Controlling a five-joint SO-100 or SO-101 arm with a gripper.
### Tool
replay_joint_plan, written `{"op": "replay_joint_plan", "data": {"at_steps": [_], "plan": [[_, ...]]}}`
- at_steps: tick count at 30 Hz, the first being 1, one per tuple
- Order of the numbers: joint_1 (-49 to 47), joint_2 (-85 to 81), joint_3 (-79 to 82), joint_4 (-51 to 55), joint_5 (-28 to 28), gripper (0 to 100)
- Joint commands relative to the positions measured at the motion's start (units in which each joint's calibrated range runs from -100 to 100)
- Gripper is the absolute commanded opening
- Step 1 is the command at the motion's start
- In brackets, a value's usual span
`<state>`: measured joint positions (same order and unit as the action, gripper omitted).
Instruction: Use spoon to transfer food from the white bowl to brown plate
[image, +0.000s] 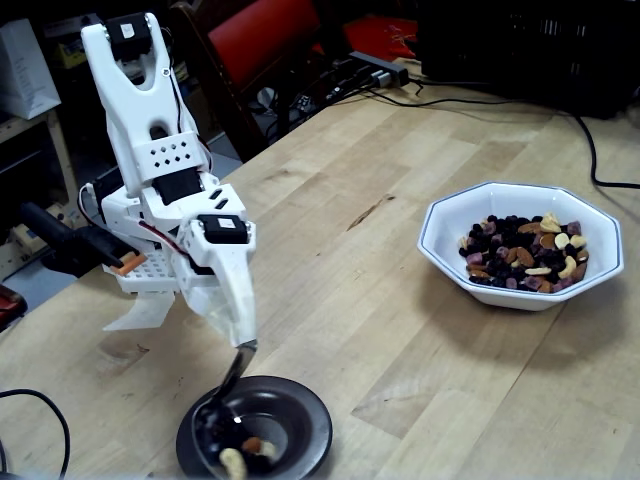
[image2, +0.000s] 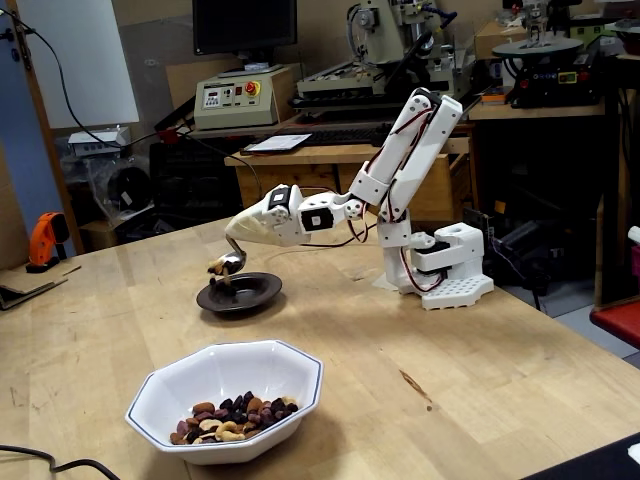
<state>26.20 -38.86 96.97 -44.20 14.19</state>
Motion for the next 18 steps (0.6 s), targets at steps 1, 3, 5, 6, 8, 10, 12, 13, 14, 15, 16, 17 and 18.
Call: {"op": "replay_joint_plan", "data": {"at_steps": [1,3,5,6,8,10,12,13,14,15,16,17,18], "plan": [[-1.91,-0.29,0.73,-0.46,1.22,4],[-1.98,-0.21,0.73,-0.46,1.95,4],[-1.98,-0.21,0.73,-0.46,2.49,4],[-1.98,-0.21,0.73,-0.46,2.78,4],[-2.06,-0.21,0.73,-0.46,3.08,4],[-2.06,-0.21,0.73,-0.46,3.17,4],[-2.06,-0.21,0.73,-0.46,3.17,4],[-2.06,-0.21,0.73,-0.46,3.22,4],[-2.06,-0.21,0.73,-0.46,3.22,4],[-2.06,-0.21,0.73,-0.46,3.22,4],[-2.06,-0.21,0.73,-0.46,3.22,4],[-2.06,-0.21,0.73,-0.46,3.22,4],[-2.06,-0.21,0.73,-0.46,3.27,4]]}}
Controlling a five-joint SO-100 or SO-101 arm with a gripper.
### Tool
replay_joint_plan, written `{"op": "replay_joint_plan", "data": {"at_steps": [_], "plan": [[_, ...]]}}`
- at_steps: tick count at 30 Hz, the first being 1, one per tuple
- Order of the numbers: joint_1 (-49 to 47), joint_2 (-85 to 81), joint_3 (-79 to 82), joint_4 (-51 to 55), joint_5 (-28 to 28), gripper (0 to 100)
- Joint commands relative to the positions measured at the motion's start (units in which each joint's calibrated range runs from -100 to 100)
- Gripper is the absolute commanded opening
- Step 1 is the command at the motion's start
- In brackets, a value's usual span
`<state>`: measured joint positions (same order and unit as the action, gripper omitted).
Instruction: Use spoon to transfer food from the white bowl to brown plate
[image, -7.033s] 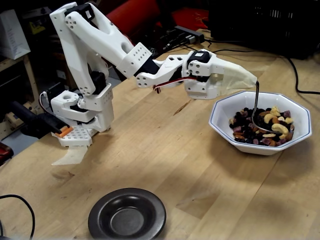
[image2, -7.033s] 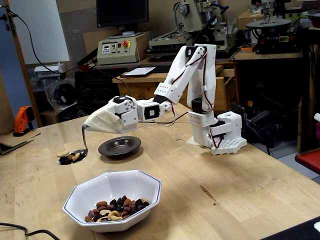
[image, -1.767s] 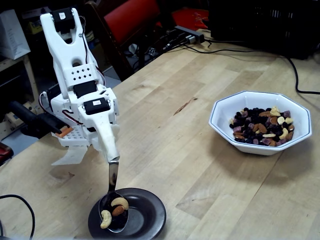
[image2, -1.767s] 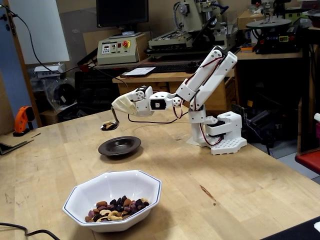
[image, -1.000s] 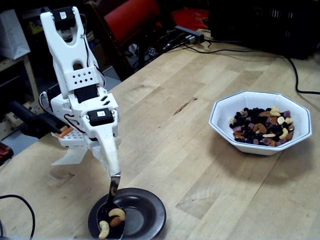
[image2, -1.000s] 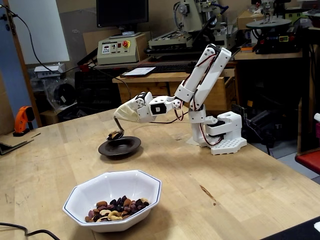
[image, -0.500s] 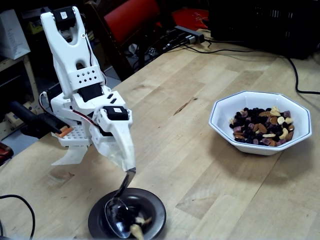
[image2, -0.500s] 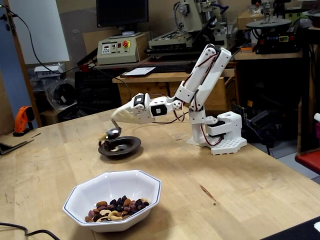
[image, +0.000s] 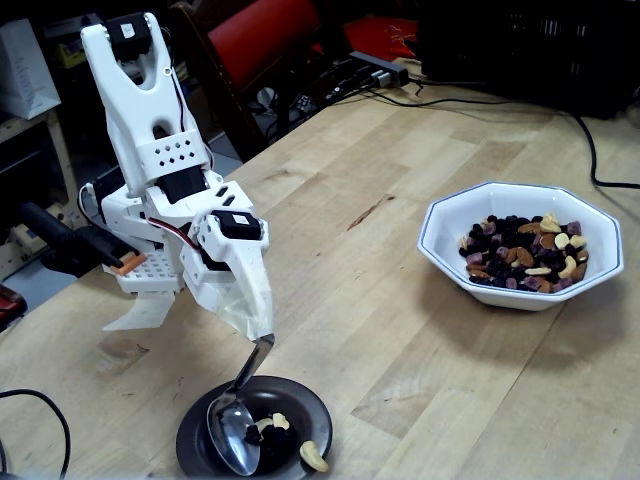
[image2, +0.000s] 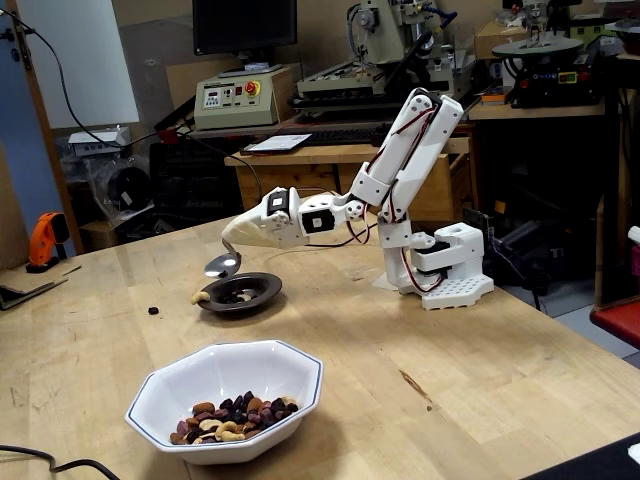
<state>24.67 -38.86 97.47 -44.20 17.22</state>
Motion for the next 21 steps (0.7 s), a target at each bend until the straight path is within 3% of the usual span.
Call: {"op": "replay_joint_plan", "data": {"at_steps": [1,12,21], "plan": [[-0.52,-0.21,0.22,-0.46,0.44,4],[-0.67,-0.89,0.22,-0.46,9.23,4],[-0.89,-0.89,0.31,-0.54,12.5,4]]}}
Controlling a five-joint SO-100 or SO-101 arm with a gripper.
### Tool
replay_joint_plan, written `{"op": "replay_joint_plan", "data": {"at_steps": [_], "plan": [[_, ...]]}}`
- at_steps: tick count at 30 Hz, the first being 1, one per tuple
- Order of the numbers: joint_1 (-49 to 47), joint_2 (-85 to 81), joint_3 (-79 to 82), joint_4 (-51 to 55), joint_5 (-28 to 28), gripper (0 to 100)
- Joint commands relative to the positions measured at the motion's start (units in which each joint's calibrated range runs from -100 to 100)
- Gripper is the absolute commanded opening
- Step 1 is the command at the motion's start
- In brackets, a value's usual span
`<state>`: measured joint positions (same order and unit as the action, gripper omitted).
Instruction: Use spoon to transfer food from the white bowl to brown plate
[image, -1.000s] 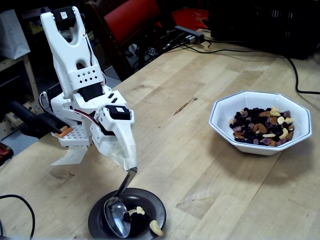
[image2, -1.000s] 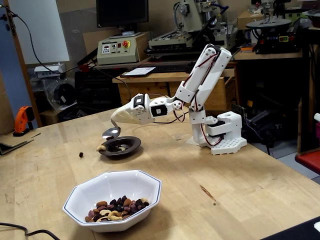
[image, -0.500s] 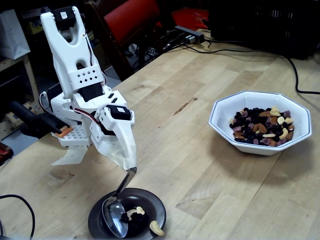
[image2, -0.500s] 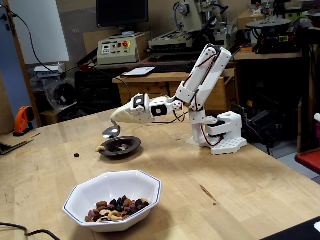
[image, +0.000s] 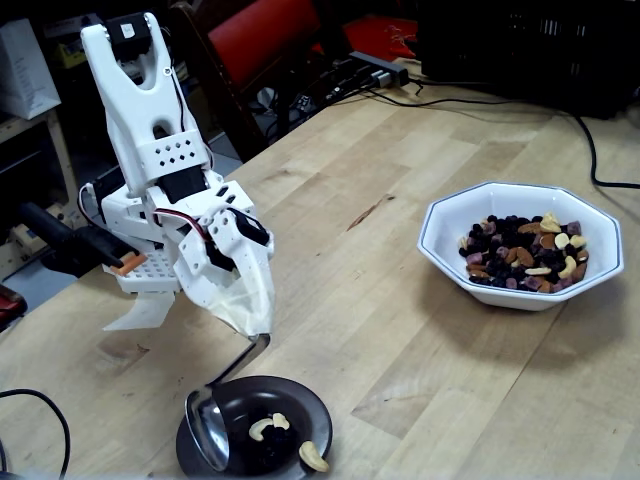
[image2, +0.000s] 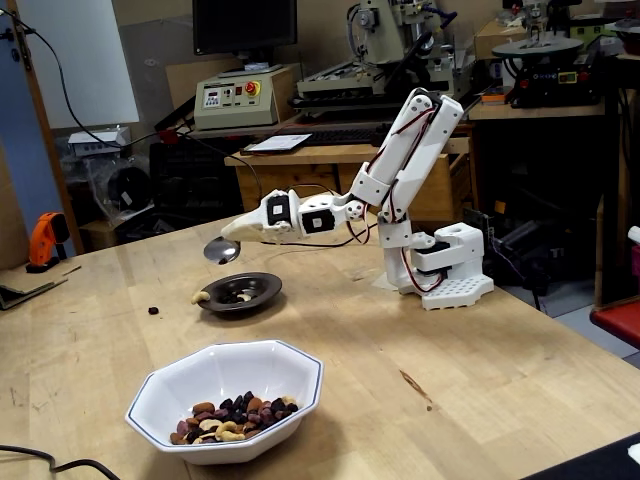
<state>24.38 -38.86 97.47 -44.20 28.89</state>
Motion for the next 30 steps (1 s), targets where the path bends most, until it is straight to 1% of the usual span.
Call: {"op": "replay_joint_plan", "data": {"at_steps": [1,7,15,18,24,30], "plan": [[-0.6,-0.89,0.31,-0.54,1.03,4],[-0.68,-0.89,0.31,-0.54,2.3,4],[-0.75,-0.89,-0.4,-1.1,1.95,4],[-0.82,-0.98,-0.4,-1.1,0.49,4],[-0.82,-0.98,-0.48,-1.1,-4.98,4],[-0.82,-1.07,-0.57,-1.18,-6.59,4]]}}
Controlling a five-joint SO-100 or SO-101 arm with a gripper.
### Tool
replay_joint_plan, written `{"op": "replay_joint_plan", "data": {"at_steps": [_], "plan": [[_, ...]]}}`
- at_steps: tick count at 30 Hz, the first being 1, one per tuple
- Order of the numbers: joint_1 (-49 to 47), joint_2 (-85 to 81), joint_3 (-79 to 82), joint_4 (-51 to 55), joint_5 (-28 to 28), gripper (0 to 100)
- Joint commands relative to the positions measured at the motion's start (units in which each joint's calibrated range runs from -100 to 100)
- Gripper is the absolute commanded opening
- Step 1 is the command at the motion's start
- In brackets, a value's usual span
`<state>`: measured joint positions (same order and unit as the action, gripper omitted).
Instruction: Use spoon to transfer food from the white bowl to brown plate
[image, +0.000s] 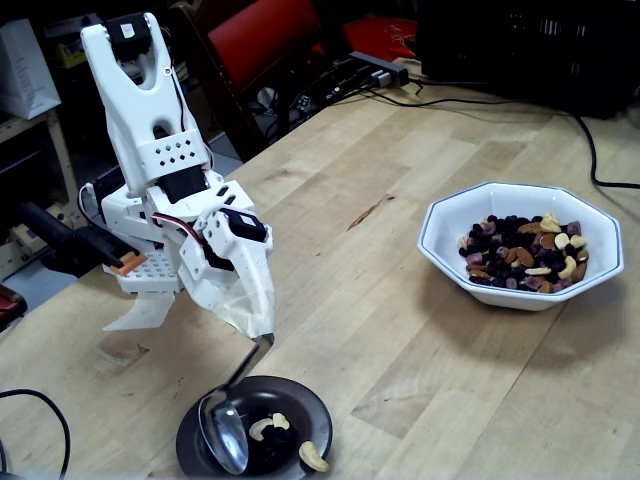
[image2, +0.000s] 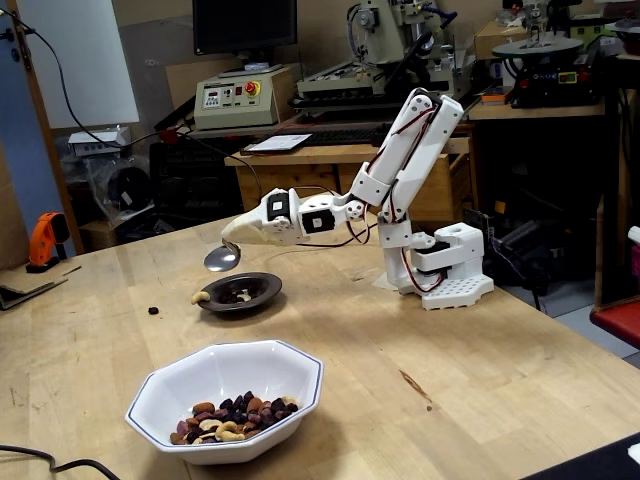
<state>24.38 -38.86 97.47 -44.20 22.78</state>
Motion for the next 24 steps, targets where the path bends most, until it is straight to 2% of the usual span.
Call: {"op": "replay_joint_plan", "data": {"at_steps": [1,6,14,18,24], "plan": [[-0.82,-1.07,-0.57,-1.18,-0.49,4],[-0.82,-1.07,-5.35,-0.86,-2.44,4],[-0.9,-0.98,-19.42,-0.46,-11.53,4],[-1.34,-0.98,-21.1,-0.39,-16.02,4],[-11.34,-1.07,-21.81,-0.39,-23.25,4]]}}
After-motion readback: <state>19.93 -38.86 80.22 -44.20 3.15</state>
